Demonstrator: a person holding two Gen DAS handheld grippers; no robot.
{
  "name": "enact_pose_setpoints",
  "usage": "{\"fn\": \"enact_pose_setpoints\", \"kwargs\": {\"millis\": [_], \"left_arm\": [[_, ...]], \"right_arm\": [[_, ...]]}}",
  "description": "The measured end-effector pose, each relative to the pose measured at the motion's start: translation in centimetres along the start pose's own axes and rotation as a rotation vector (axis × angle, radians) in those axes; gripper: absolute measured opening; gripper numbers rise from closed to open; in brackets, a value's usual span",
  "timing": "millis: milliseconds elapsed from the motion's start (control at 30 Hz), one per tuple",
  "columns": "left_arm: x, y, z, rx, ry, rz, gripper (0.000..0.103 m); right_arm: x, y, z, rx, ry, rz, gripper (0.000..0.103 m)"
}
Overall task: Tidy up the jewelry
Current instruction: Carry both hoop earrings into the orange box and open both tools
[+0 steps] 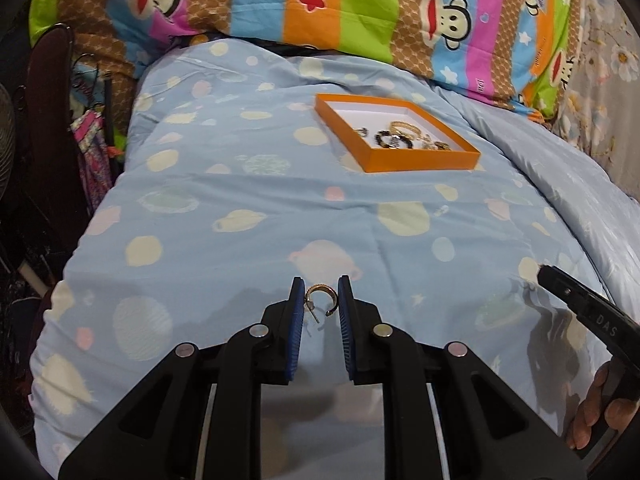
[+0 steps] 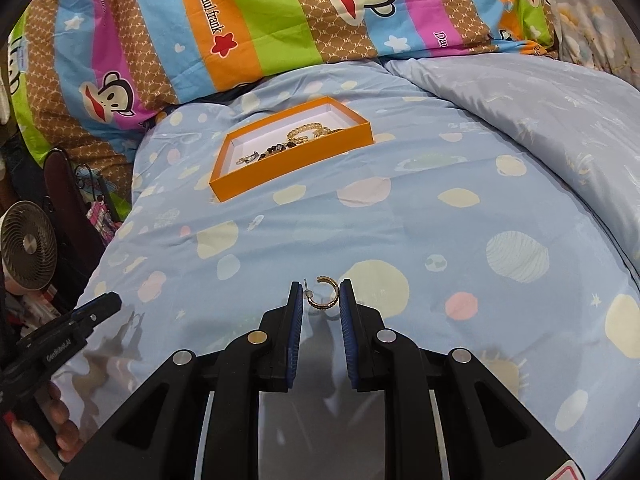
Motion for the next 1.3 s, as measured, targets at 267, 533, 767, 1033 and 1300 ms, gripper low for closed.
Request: {"fn": "enact_pose_setpoints", "kwargs": {"millis": [267, 533, 767, 1033, 1300], "left_arm": [[0.3, -5.0, 1.6, -0.057, -0.046, -0.056, 0.016], [-2.0, -14.1, -1.4, -0.116, -0.050, -0.087, 0.016], [-3.1, -19.9, -7.0, -0.130, -0.059, -0.078, 0.016], [-2.0, -22.3, -14.2, -0.092, -0.065, -0.014, 0.016], [-1.1, -22.5, -18.6, -0.084, -0.077, -0.004, 0.016]], "right_arm": [[1.9, -4.6, 1.4, -0.067, -0.037, 0.030, 0.018], [5.3, -12.0, -1.2, -0.150, -0.023, 0.110, 0.018], [6.6, -16.6, -6.5, -0.152, -0.009, 0.121, 0.018], [7.1, -19.9, -13.2, -0.136, -0.001, 0.091, 0.018], [7.1, -21.0, -17.9, -0.116, -0.003, 0.075, 0.018]]}}
Point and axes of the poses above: each gripper's, at about its wrist camera, not at the fingertips, and z roughly against the way its jaws point, x to its left, y to its underside, the point moved 5 cm from there along -z, roughly the way its jaws point, and after that the axes turned 13 degrees about -z, right-handed, at the moved point
